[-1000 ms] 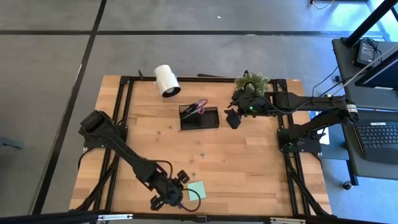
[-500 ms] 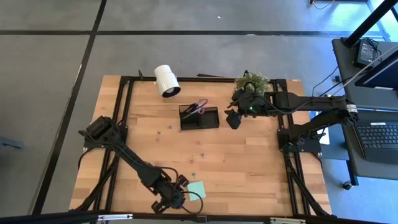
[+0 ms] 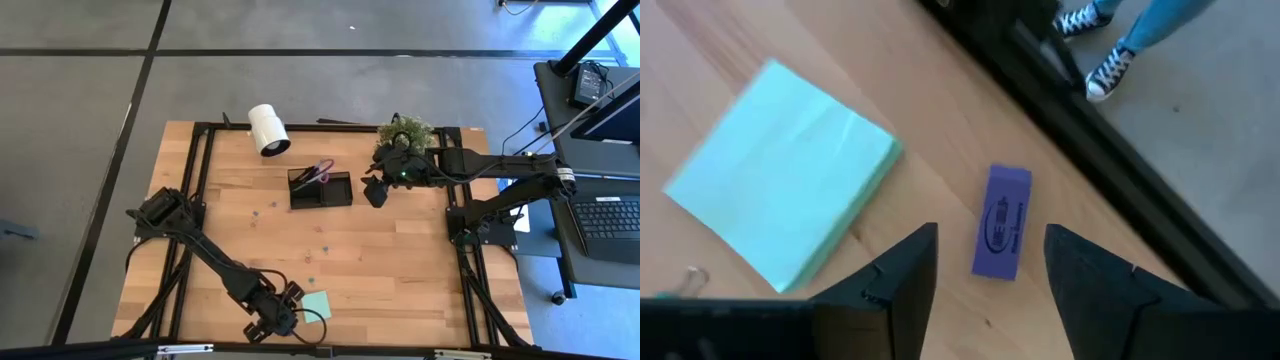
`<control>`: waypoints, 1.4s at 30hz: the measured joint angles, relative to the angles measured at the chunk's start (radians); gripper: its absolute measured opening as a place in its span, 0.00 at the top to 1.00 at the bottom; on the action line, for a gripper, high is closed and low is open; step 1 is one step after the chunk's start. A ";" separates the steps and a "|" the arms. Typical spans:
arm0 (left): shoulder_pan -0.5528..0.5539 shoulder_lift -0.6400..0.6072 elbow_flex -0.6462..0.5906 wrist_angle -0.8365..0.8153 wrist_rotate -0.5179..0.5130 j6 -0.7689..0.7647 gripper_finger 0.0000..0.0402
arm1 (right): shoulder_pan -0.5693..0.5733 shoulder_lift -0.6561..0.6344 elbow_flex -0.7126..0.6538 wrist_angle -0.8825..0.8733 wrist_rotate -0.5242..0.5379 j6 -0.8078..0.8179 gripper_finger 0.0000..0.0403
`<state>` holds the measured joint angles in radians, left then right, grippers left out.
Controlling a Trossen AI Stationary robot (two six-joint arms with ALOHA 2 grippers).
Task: Pick and place office supplies into organizer
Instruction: Put the blue eraser into the black desk organizer
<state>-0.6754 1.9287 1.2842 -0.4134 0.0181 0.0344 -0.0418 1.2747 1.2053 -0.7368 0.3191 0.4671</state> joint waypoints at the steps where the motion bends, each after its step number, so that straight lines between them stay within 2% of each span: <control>1: 0.000 0.005 -0.001 -0.003 0.000 -0.003 0.56 | 0.000 0.000 0.000 0.000 0.000 0.000 0.39; 7: -0.005 0.017 0.000 0.013 -0.002 0.045 0.56 | 0.000 0.000 0.000 0.000 0.000 0.000 0.39; 22: -0.032 0.093 0.000 0.048 -0.031 0.030 0.56 | 0.000 0.000 0.000 -0.002 0.000 -0.004 0.39; 26: -0.041 0.100 0.003 0.045 -0.075 0.059 0.58 | 0.000 0.000 0.000 -0.002 0.000 -0.004 0.39; 42: -0.039 0.104 0.002 0.029 -0.053 0.029 0.70 | 0.000 0.000 0.000 -0.009 0.000 -0.005 0.39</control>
<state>-0.7139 2.0331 1.2860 -0.3845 -0.0345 0.0638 -0.0418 1.2747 1.2053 -0.7460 0.3191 0.4625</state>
